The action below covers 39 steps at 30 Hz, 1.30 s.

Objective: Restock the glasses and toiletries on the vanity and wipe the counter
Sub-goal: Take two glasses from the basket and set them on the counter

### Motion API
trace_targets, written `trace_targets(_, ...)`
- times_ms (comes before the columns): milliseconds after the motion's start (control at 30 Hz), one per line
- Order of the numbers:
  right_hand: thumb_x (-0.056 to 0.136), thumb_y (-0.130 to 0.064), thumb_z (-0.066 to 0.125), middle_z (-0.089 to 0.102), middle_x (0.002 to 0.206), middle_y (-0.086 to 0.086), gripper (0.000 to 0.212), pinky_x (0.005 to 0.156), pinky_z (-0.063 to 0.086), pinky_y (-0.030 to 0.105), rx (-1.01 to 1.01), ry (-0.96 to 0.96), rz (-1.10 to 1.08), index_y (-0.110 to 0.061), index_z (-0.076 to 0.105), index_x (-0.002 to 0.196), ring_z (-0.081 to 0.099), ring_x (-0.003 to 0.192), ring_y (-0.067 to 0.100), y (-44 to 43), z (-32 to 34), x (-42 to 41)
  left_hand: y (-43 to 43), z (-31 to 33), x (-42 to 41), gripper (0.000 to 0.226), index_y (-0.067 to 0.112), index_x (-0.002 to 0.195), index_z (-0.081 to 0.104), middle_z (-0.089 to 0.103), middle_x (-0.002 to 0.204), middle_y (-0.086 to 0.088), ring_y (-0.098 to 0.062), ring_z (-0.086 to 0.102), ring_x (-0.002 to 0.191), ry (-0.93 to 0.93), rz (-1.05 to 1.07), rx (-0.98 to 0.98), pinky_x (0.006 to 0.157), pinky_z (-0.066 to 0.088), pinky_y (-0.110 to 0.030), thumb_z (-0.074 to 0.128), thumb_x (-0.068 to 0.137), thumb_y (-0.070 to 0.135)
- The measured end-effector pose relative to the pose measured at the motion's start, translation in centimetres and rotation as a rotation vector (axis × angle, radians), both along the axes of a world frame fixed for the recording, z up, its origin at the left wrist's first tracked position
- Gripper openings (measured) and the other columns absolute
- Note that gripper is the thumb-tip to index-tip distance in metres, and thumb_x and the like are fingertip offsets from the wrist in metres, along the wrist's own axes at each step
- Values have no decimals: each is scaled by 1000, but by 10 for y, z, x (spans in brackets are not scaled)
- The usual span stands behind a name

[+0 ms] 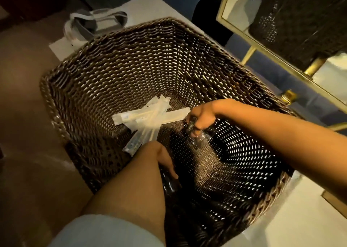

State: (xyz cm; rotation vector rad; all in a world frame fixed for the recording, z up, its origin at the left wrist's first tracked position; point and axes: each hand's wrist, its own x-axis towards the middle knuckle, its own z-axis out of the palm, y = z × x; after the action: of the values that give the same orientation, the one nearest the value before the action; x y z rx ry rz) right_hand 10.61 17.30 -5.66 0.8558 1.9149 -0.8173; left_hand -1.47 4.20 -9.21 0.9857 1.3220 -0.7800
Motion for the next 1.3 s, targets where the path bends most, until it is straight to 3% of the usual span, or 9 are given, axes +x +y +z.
trace_targets(200, 89, -19, 67, 68, 121, 13, 43, 95, 54, 38, 121, 178, -210, -10, 60, 130, 65, 99, 27, -8, 29, 24, 18, 23, -12, 76, 19, 129, 63, 60, 135, -9, -28, 61, 120, 26, 22, 39, 99, 51, -43, 85, 59, 43)
trace_targets(333, 88, -20, 70, 61, 104, 5, 59, 63, 47, 11, 67, 297, -325, -12, 43, 139, 53, 82, 14, -28, 71, 41, 26, 82, -3, 25, 21, 116, 64, 62, 119, -7, -22, 63, 90, -45, 44, 223, 86, 56, -43, 67, 92, 24)
trace_targets(433, 75, -38, 81, 62, 107, -2, 68, 82, 46, 24, 355, 527, -317, -25, 49, 133, 60, 94, 17, -45, 102, 71, 29, 122, 0, 31, 18, 116, 65, 60, 99, 1, -20, 63, 86, -53, 92, 426, 70, 59, -37, 75, 86, 19)
trace_targets(567, 70, -40, 85, 61, 117, -8, 66, 94, 48, 28, 421, 770, -512, -33, 52, 128, 60, 102, 9, -73, 142, 111, 23, 178, 10, 31, 22, 108, 71, 64, 98, -1, -16, 60, 84, -72, 114, 680, 86, 58, -49, 80, 79, 13)
trace_targets(733, 66, -35, 89, 63, 115, -8, 67, 94, 56, 37, 476, 1013, -723, -32, 55, 123, 65, 103, 10, -115, 186, 175, -1, 245, 49, 36, 35, 105, 69, 68, 97, 2, -15, 65, 84, -102, 55, 969, 73, 55, -34, 84, 75, 21)
trace_targets(833, 67, -30, 89, 66, 115, -3, 66, 89, 57, 30, 536, 1121, -799, -26, 56, 125, 68, 101, 9, -146, 209, 223, -21, 282, 82, 43, 40, 111, 66, 64, 107, 6, -15, 63, 96, -152, 23, 1160, 84, 54, -36, 84, 74, 28)
trace_targets(1033, 69, -38, 82, 64, 119, -6, 68, 86, 56, 19, 701, 1167, -943, -23, 55, 130, 65, 106, 5, -222, 231, 331, -65, 310, 160, 61, 47, 103, 62, 67, 104, 0, -22, 67, 93, -333, 129, 1408, 84, 58, -46, 91, 50, 42)
trace_targets(1200, 71, -24, 85, 64, 120, -3, 65, 81, 56, 18, 793, 1153, -1158, -23, 56, 130, 65, 107, 5, -299, 222, 418, -95, 304, 246, 65, 41, 107, 66, 72, 101, 9, -5, 68, 98, -596, 168, 1494, 82, 60, -35, 93, 49, 35)
trace_targets(1300, 66, -29, 86, 62, 124, -5, 67, 90, 56, 23, 877, 1099, -1261, -23, 56, 126, 63, 112, 5, -344, 214, 463, -115, 293, 299, 65, 38, 111, 67, 72, 99, 14, 12, 67, 90, -730, 129, 1468, 67, 60, -17, 92, 52, 34)
